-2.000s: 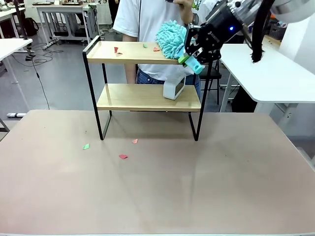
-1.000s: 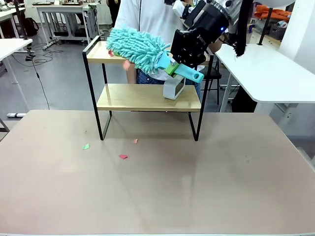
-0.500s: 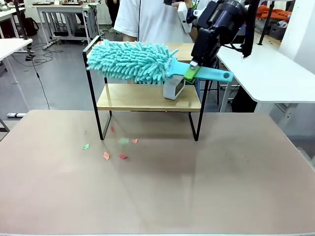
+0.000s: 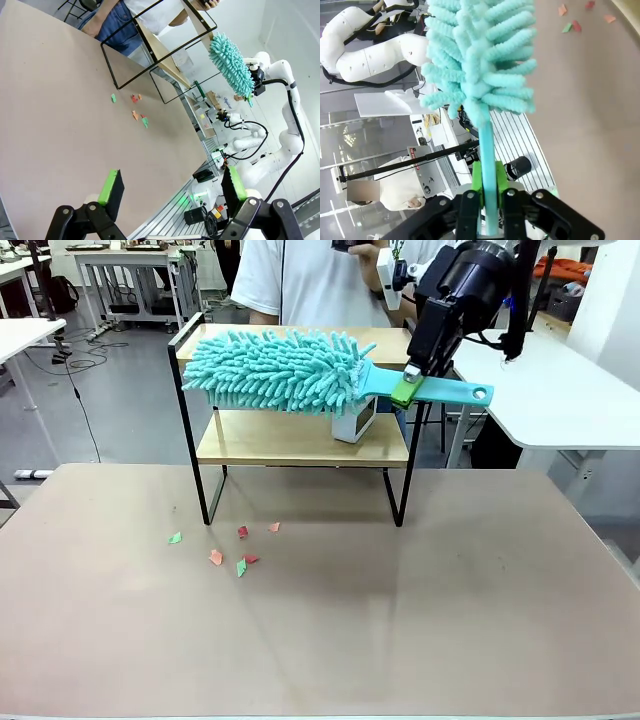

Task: Clean the shelf.
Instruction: Clean the remaining tier of the Shelf with the Duster once objects are removed.

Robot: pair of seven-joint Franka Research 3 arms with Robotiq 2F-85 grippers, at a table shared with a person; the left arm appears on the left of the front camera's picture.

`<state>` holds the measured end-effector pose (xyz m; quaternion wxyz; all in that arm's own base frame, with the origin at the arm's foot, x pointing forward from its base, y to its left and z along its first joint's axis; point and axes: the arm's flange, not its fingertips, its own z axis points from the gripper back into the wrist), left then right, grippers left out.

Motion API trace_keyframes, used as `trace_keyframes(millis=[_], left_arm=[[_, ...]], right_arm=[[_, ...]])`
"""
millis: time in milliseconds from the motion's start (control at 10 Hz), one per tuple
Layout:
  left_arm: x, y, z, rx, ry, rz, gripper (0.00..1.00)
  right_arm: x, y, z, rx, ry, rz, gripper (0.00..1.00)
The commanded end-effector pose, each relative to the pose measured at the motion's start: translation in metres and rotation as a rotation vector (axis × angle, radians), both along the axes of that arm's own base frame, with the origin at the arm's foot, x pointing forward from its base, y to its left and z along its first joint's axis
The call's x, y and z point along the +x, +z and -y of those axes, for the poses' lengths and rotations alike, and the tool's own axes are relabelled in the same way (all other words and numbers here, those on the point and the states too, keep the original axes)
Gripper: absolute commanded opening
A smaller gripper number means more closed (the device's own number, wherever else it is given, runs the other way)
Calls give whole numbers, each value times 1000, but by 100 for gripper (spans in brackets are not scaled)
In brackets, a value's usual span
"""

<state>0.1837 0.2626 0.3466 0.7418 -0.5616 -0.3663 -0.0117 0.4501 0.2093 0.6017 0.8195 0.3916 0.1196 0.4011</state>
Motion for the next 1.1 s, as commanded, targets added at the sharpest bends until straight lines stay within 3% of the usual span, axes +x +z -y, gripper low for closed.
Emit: trace_keyframes(millis=[0,400,500,600,700,800,1000], left_arm=[[1,1,1,-5,5,31,100],[1,1,1,-5,5,31,100],[1,1,1,-5,5,31,100],[1,1,1,-5,5,31,100],[1,1,1,-5,5,31,100],[1,1,1,-5,5,31,100],[1,1,1,-5,5,31,100]], right_arm=[[-3,7,7,84,30,-44,12],[-74,46,142,300,-166,2,12],[-98,42,191,391,-207,-54,12],[-110,35,218,351,-329,-135,12],[-124,24,251,425,-335,-146,12],[-134,7,286,455,-440,-188,12],[-139,-59,348,552,-638,-300,12]])
